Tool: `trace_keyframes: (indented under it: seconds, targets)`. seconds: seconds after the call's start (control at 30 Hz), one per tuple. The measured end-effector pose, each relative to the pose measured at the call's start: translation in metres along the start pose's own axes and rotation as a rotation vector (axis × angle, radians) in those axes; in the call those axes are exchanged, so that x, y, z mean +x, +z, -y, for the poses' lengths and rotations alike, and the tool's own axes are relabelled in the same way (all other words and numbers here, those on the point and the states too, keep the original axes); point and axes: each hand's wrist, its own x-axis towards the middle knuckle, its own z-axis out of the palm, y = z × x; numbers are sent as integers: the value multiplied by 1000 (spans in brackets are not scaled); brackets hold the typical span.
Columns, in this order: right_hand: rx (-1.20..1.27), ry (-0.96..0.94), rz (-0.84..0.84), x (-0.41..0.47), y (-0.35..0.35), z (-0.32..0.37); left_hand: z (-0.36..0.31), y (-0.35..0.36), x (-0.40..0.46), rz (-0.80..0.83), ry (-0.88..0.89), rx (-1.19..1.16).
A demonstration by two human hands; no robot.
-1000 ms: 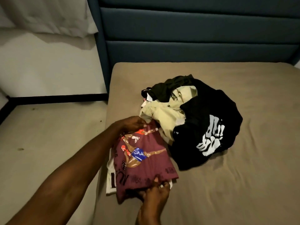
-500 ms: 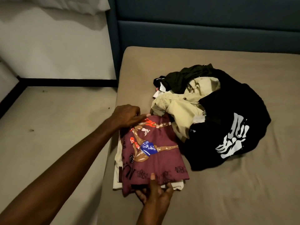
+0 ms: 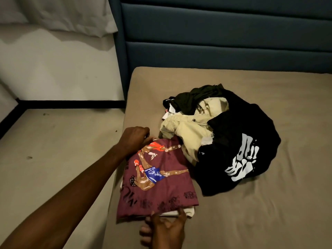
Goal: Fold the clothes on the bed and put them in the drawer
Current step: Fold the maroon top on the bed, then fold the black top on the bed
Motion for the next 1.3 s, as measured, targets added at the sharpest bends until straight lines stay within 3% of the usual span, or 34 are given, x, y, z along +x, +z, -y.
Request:
trace_keyframes:
  seconds: [0.13,0.2,0.3,0.47,0.57,0.7,0.93,1.07,1.2,1.3]
  targets:
    - [-329,-595,-346,22,-38,44,-31,-8,-19,-306,27,-25]
    - [-437,-767,-403,45,-46,74,-56,-12,-27,-373,53,-87]
    - [-652,-828,-454,83,-55,114,-103,-25,-37,-370,97,-267]
    - [-739,-763,-334,108,-82,146,-180,-34,-53,-218,-90,-617]
    - [-495,-785,-239,98,-110,153,-222,-33,-63,-89,-175,-760]
    - [131,-682,107,80,-149,171,-263,-32,-73,49,-267,-818]
    - [613,-458,428,43,-222,192,-314,-42,-89,4,-356,-900]
    - [777,-300,493,12,-257,181,-337,-61,-104,-53,-544,-950]
    - [848,-174,625,-11,-273,163,-362,-91,-112,-61,-417,-1205]
    - [892,-92,639,-20,-280,151,-382,-99,-108,74,-432,-1410]
